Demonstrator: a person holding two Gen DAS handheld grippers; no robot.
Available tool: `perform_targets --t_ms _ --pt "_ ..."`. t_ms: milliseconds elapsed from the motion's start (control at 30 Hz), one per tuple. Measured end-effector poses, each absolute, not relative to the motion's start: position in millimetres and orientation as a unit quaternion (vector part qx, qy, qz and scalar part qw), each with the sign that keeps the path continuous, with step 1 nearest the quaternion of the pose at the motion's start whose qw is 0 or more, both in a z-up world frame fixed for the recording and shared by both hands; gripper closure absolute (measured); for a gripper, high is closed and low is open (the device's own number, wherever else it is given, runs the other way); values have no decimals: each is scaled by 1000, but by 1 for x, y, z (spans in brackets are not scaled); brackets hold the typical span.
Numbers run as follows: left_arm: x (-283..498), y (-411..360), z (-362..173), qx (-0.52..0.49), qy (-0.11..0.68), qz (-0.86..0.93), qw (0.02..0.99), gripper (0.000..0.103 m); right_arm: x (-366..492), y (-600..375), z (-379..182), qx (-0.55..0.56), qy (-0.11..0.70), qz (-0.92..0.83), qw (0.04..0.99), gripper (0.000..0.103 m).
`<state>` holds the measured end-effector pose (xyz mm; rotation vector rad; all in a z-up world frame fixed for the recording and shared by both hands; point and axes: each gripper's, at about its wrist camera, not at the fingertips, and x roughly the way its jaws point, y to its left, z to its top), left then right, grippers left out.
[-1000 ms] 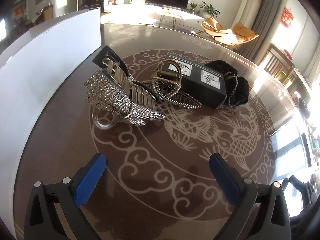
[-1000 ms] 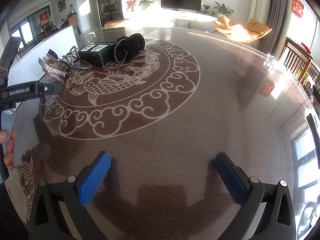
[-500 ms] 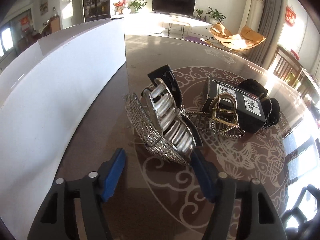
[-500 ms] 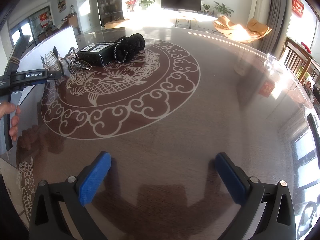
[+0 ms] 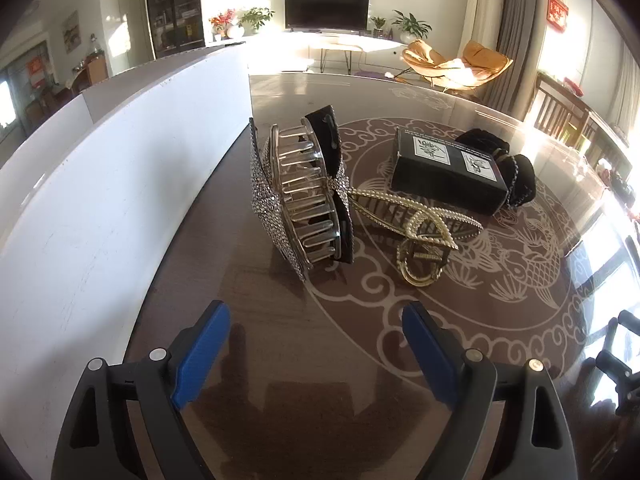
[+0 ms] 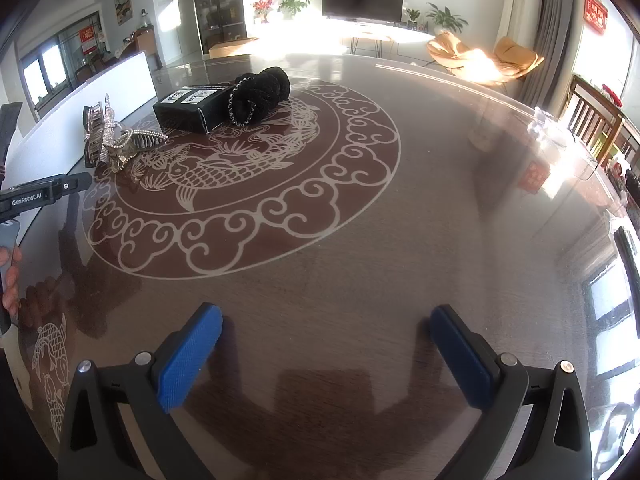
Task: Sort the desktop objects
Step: 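Move the left gripper to the rhinestone bow shoe and grasp it, then lift the shoe with the left gripper while the right gripper grasps the gold chain bag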
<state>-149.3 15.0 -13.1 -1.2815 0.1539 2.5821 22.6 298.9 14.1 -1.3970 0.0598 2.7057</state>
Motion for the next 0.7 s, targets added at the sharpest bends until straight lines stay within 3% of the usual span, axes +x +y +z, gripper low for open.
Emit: perform_targets --t_ms 200,400,467,500,700 --pt "-193 9 -11 -451 -20 885 112 15 23 299 14 -458 20 887 48 0" --pt "-217 29 -18 -453 41 881 130 16 23 298 14 -458 20 887 48 0" --pt "-215 26 -13 -440 37 884 155 44 23 299 14 -458 20 887 48 0" --pt "-213 24 -10 -440 32 883 160 51 23 298 14 -458 20 887 48 0" --pt "-151 4 -11 -428 30 887 169 53 23 298 14 -458 20 888 47 0"
